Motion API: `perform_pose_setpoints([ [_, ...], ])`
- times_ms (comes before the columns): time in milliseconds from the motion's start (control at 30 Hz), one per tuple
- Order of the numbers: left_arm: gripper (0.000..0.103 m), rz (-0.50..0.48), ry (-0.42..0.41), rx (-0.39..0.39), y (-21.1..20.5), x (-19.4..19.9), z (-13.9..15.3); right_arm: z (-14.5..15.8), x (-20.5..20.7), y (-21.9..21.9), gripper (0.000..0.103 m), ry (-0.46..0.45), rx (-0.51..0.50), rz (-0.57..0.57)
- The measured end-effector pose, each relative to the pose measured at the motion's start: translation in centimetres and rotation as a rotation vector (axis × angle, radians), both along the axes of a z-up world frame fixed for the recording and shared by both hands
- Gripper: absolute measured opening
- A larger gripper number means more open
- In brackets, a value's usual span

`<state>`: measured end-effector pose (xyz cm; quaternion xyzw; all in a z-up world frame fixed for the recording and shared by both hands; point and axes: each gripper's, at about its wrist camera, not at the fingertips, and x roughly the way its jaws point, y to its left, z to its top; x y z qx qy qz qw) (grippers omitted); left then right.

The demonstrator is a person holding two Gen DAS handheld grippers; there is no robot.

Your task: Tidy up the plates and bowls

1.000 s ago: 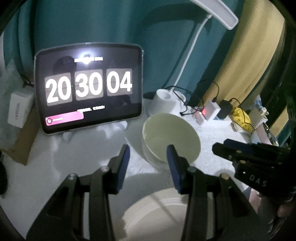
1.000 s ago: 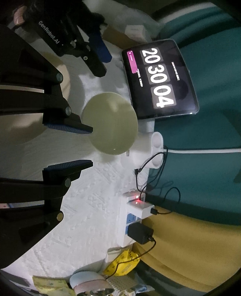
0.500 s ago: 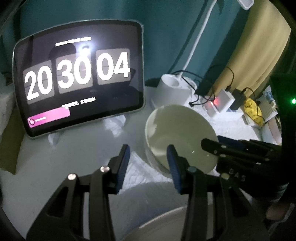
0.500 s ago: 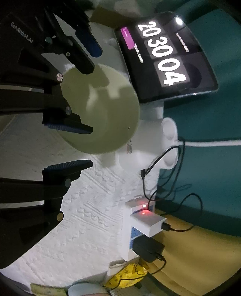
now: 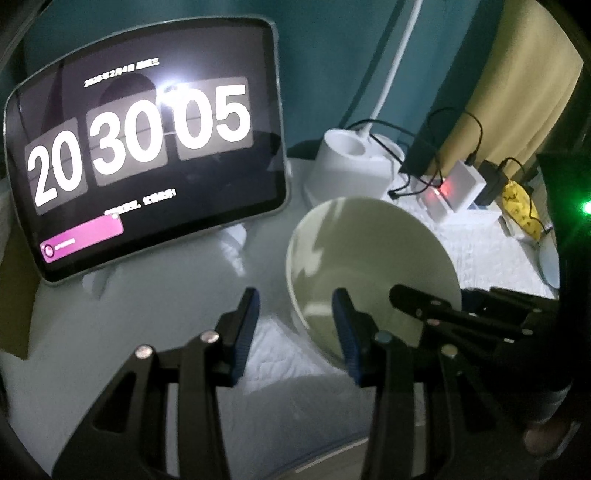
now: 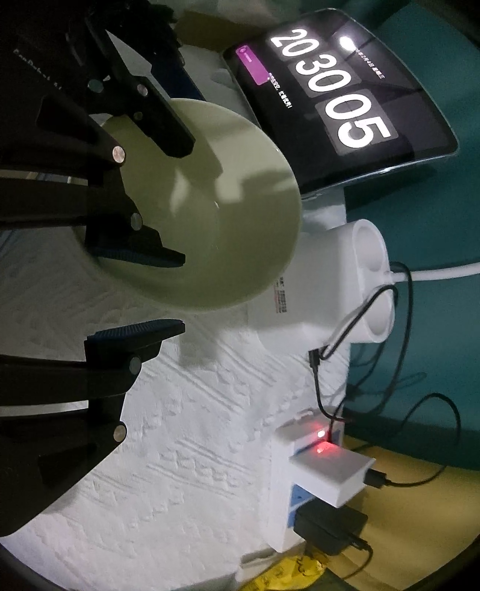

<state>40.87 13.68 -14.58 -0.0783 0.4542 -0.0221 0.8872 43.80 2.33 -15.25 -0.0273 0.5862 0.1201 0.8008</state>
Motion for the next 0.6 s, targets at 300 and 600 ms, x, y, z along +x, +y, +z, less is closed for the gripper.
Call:
perform_pose_setpoints([
  [300, 0.027, -0.023, -0.016, 0.006, -0.4, -0.3, 0.0, 0.0, -0.3, 0.2, 0.021, -0.024, 0.004, 0.014],
  [600, 0.027, -0.009, -0.072, 0.028, -0.5, -1.3, 1.1, 1.2, -1.2, 0.5, 0.017, -0.060, -0.004, 0.032],
])
